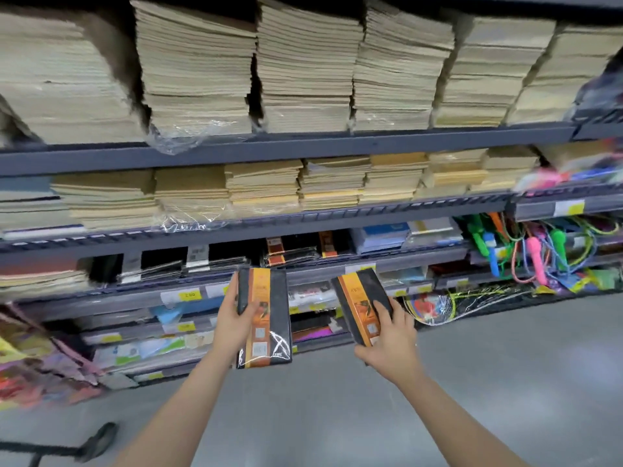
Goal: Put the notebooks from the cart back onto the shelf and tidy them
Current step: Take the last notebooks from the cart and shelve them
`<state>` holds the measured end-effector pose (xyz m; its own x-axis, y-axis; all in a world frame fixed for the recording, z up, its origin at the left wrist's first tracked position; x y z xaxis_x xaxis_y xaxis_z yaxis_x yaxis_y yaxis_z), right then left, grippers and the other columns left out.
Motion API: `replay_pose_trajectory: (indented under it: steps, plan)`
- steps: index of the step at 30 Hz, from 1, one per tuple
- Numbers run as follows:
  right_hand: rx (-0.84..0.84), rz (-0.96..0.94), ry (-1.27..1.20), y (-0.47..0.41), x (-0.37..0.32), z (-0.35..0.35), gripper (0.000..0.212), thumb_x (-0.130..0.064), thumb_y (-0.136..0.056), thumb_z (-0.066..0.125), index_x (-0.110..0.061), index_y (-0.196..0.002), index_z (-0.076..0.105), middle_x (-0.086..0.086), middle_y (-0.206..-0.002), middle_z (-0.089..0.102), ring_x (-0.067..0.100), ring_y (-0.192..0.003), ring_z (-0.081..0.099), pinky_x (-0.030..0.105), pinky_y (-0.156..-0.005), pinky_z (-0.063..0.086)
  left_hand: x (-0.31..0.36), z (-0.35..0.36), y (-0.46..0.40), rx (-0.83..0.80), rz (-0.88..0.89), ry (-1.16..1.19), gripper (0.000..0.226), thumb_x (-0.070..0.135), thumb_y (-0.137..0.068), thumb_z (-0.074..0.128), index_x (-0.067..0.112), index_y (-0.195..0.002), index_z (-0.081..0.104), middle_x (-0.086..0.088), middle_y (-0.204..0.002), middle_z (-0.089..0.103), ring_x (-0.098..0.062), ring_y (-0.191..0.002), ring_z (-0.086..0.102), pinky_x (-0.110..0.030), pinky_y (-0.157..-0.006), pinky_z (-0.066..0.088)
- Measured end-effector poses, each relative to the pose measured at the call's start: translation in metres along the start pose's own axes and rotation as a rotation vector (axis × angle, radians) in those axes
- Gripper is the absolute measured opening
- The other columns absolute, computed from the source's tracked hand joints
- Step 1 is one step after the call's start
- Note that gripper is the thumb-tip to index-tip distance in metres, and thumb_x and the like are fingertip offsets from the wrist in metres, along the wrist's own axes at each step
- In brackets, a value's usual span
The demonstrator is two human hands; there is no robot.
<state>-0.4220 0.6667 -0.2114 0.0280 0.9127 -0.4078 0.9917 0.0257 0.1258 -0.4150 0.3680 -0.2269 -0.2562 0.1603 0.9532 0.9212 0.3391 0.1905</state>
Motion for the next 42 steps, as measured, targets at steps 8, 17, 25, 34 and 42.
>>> replay_pose_trajectory:
  steps: [8,17,25,34,42]
  plan:
    - [0.112,-0.198,-0.096,-0.1,0.01,0.025,0.099,-0.057,-0.052,0.053,-0.02,-0.14,0.027,0.011,-0.148,0.02,0.028,-0.129,0.018,0.043,-0.107,0.023,-0.009,0.045,-0.058,0.139,0.249,0.07,0.068,0.015,-0.091,0.054,0.035,-0.145,0.018,0.032,-0.14,0.02,0.004,-0.13,0.026,-0.006,-0.095,0.03]
    - [0.398,-0.348,-0.152,-0.173,0.013,0.078,0.085,-0.045,-0.063,0.067,-0.019,-0.137,0.033,0.009,-0.152,0.016,0.031,-0.134,0.016,0.046,-0.107,0.021,-0.047,0.056,-0.115,0.297,0.587,0.113,0.069,0.027,-0.09,0.056,0.048,-0.142,0.015,0.019,-0.151,0.023,-0.006,-0.136,0.029,-0.032,-0.109,0.031]
    - [0.548,-0.452,-0.235,-0.184,0.005,0.095,0.078,-0.047,-0.061,0.064,-0.02,-0.13,0.041,0.006,-0.144,0.029,0.027,-0.131,0.022,0.043,-0.107,0.025,-0.076,0.059,-0.097,0.32,0.727,0.209,0.067,0.014,-0.092,0.052,0.041,-0.143,0.018,0.022,-0.138,0.036,0.023,-0.108,0.045,-0.008,-0.08,0.047]
    - [0.58,-0.34,0.014,-0.215,-0.035,0.082,0.054,-0.05,-0.075,0.056,-0.004,-0.103,0.06,0.015,-0.114,0.056,0.035,-0.107,0.048,0.041,-0.09,0.04,-0.081,0.055,-0.087,0.322,0.715,0.195,0.066,0.02,-0.091,0.054,0.065,-0.128,0.022,0.011,-0.144,0.043,-0.009,-0.125,0.047,-0.037,-0.099,0.047]
    - [0.549,-0.676,-0.095,-0.194,-0.026,0.099,0.048,-0.039,-0.093,0.03,-0.01,-0.126,0.05,0.007,-0.132,0.052,0.02,-0.128,0.038,0.039,-0.114,0.01,-0.095,0.074,-0.09,0.292,0.655,0.217,0.068,0.019,-0.09,0.056,0.07,-0.123,0.024,0.014,-0.145,0.039,-0.015,-0.124,0.05,-0.046,-0.094,0.05]
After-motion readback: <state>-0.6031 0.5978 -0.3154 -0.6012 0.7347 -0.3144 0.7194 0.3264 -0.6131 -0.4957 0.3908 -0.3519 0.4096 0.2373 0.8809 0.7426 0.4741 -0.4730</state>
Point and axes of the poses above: each hand's wrist, its own y-axis away from the middle knuckle, its own z-axis out of the palm, x = y × z, the point moved 8 cm from there along -y, towards the middle knuckle
